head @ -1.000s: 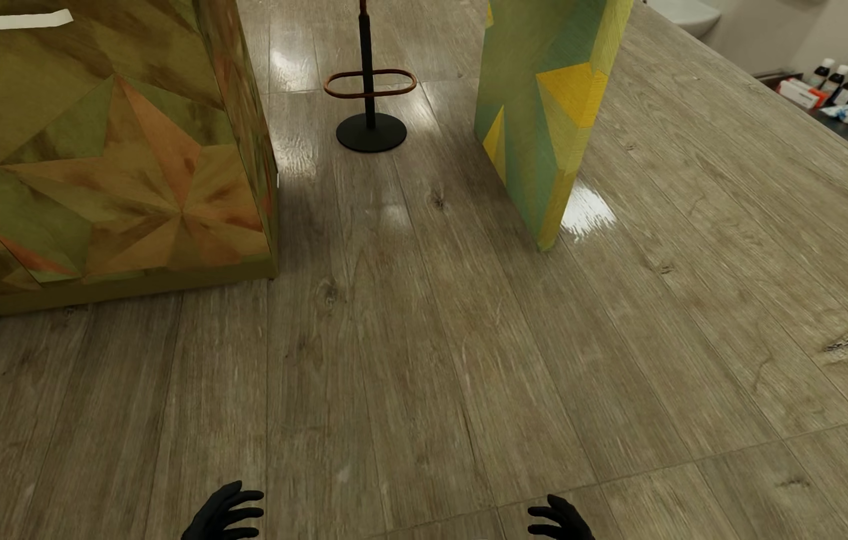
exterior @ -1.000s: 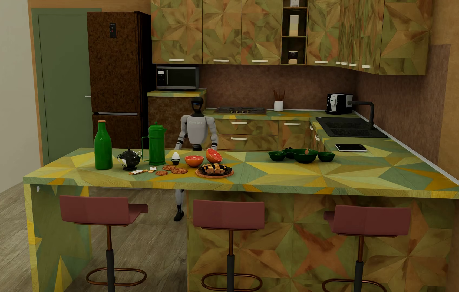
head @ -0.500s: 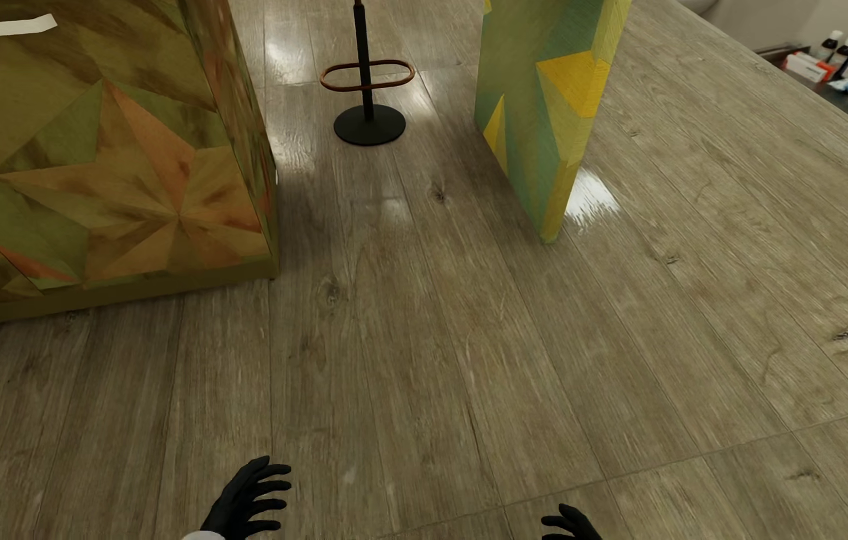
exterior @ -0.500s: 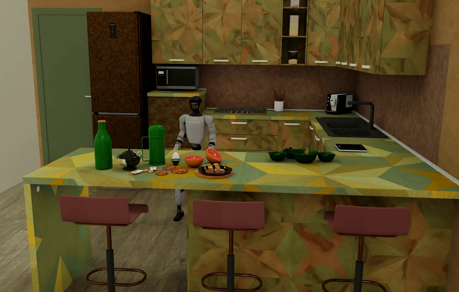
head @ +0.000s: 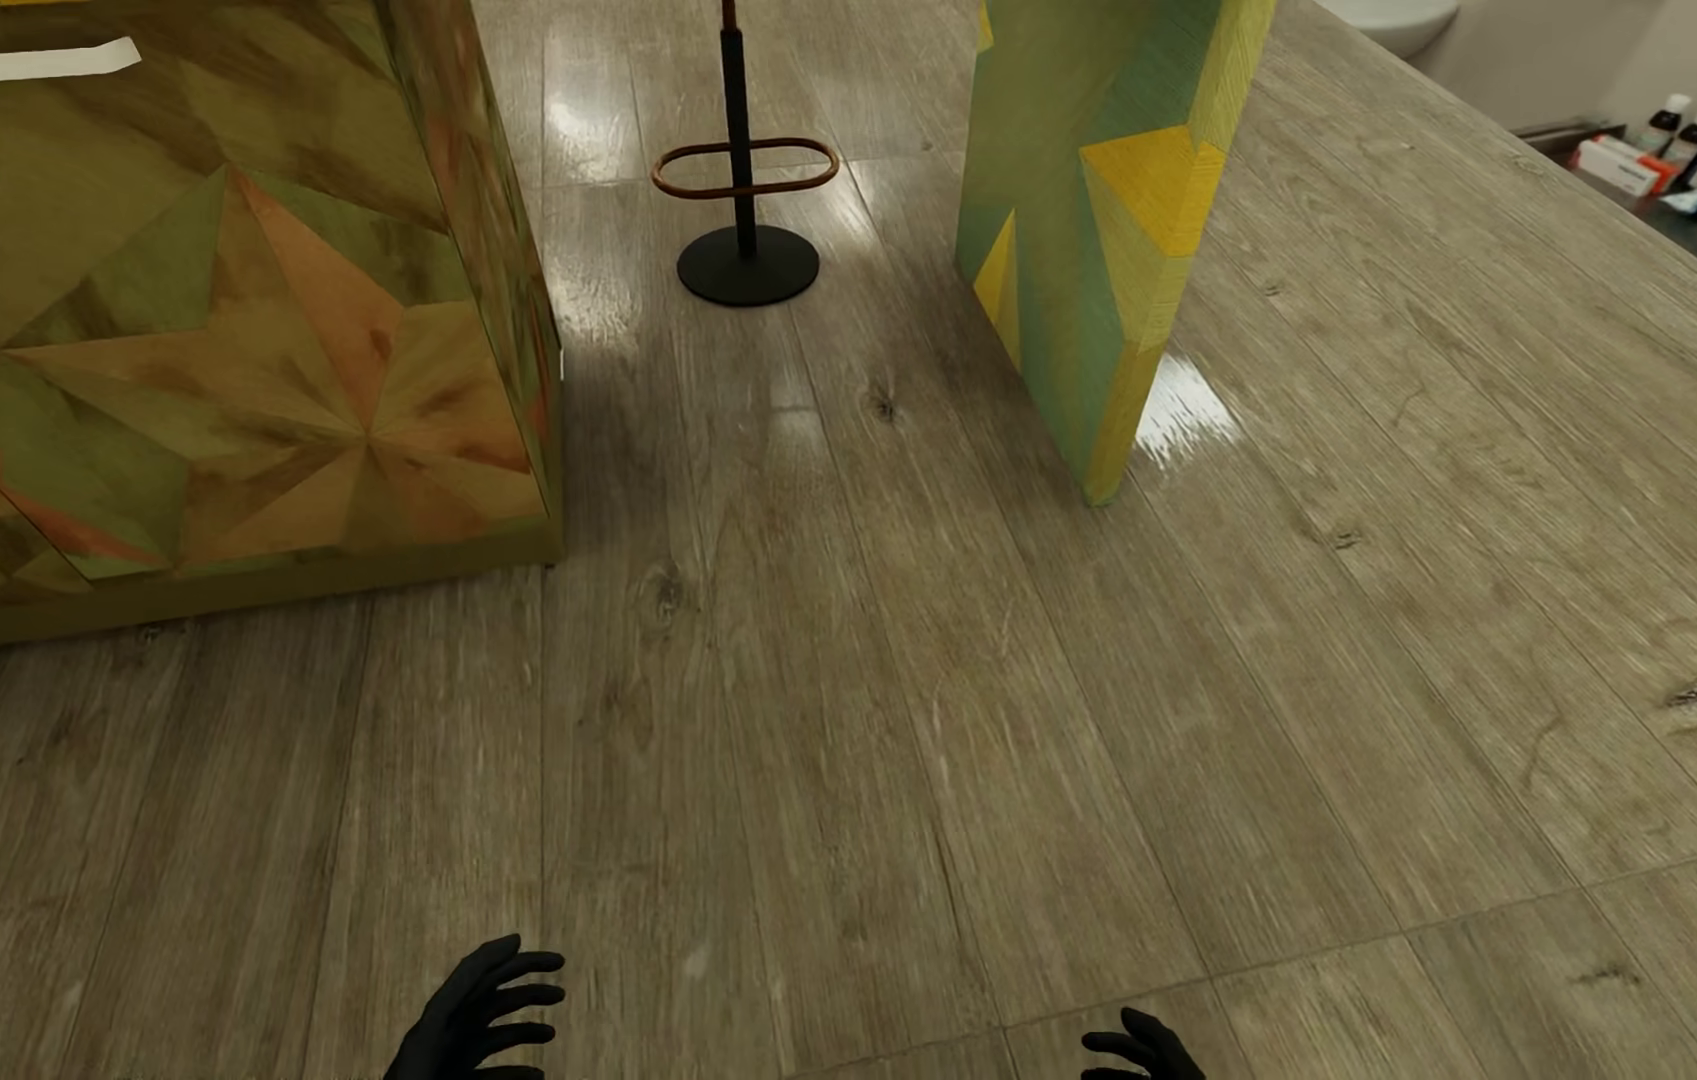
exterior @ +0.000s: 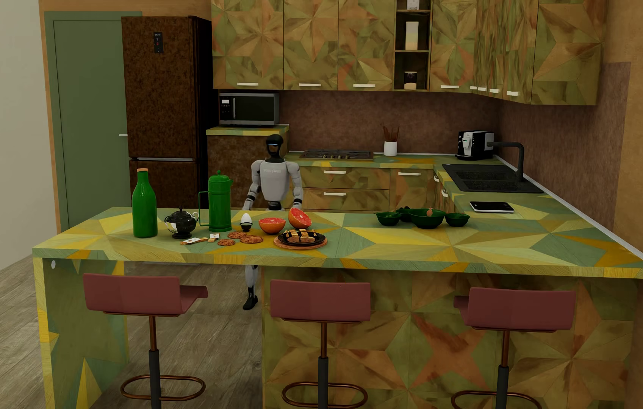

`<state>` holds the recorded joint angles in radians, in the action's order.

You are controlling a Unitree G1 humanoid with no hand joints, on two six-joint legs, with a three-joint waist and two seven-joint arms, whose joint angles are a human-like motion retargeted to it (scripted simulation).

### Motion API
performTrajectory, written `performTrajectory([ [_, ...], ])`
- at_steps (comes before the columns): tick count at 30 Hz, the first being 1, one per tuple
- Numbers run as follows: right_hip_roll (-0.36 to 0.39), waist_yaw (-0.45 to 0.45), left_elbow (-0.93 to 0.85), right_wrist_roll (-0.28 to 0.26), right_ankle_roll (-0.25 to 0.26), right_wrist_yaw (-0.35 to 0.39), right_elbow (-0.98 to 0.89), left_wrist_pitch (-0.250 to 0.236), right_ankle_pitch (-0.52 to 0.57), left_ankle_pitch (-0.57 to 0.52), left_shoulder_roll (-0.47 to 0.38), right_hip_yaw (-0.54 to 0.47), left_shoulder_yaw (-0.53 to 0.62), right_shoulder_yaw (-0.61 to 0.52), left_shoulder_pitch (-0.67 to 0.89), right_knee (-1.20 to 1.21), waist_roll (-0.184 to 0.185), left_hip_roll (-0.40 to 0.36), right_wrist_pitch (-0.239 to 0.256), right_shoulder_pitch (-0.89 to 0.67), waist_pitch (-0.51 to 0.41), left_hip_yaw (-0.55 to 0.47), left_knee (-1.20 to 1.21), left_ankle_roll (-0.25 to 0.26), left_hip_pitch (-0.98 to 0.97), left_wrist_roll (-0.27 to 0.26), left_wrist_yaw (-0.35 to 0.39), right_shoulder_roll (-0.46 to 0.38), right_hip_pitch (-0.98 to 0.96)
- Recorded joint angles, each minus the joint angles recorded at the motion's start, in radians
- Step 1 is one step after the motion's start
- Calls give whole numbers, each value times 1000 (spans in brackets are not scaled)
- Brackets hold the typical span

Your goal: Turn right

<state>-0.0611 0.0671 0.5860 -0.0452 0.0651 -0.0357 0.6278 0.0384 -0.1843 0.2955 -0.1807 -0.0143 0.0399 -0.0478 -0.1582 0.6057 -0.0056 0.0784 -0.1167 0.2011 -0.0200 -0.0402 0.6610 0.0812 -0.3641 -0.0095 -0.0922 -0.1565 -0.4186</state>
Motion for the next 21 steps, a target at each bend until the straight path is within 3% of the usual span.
performTrajectory([
  [4,7,35,9,37,3,12,6,13,15,-6,-26,-13,-21,-5,3,-25,7,6,10,-7,3,15,-13,-3,7,51,-5,-15,5],
  [6,8,36,5,50,-10,23,14,-20,-3,3,-22,-15,-19,17,36,-6,6,5,6,30,1,15,-1,-5,3,69,14,11,-4],
  [7,1,47,-4,54,6,19,16,-46,-2,12,-9,-19,-14,-12,38,10,-1,-1,-6,22,-5,18,13,-7,2,73,23,12,-8],
  [9,-7,53,16,51,9,-16,21,-79,-12,19,1,-17,-2,-5,29,24,-3,-7,-32,6,-10,17,22,-10,3,57,27,-10,-8],
  [11,-4,23,-8,54,10,-21,18,-60,-17,28,-15,-20,11,3,18,33,-3,-5,-36,9,-10,19,34,-10,-6,33,30,23,-19],
  [13,-1,24,9,34,16,-24,6,-16,-8,32,-21,-20,-3,-2,1,10,14,-2,-3,17,-28,19,36,-17,6,27,31,33,6],
  [16,-7,23,5,20,22,-11,14,36,-1,30,-21,-15,-15,-10,1,-3,9,-8,31,-18,-30,14,37,-23,6,19,39,-3,16],
  [18,-6,2,-2,26,22,16,9,33,6,27,-8,-6,-5,11,21,-15,-1,-7,28,-10,-16,5,37,-23,0,17,55,9,19],
  [21,5,7,10,21,24,29,14,-14,12,35,-4,-12,-3,-1,-2,-26,-9,4,11,-7,2,12,48,-24,-2,20,59,2,23],
])
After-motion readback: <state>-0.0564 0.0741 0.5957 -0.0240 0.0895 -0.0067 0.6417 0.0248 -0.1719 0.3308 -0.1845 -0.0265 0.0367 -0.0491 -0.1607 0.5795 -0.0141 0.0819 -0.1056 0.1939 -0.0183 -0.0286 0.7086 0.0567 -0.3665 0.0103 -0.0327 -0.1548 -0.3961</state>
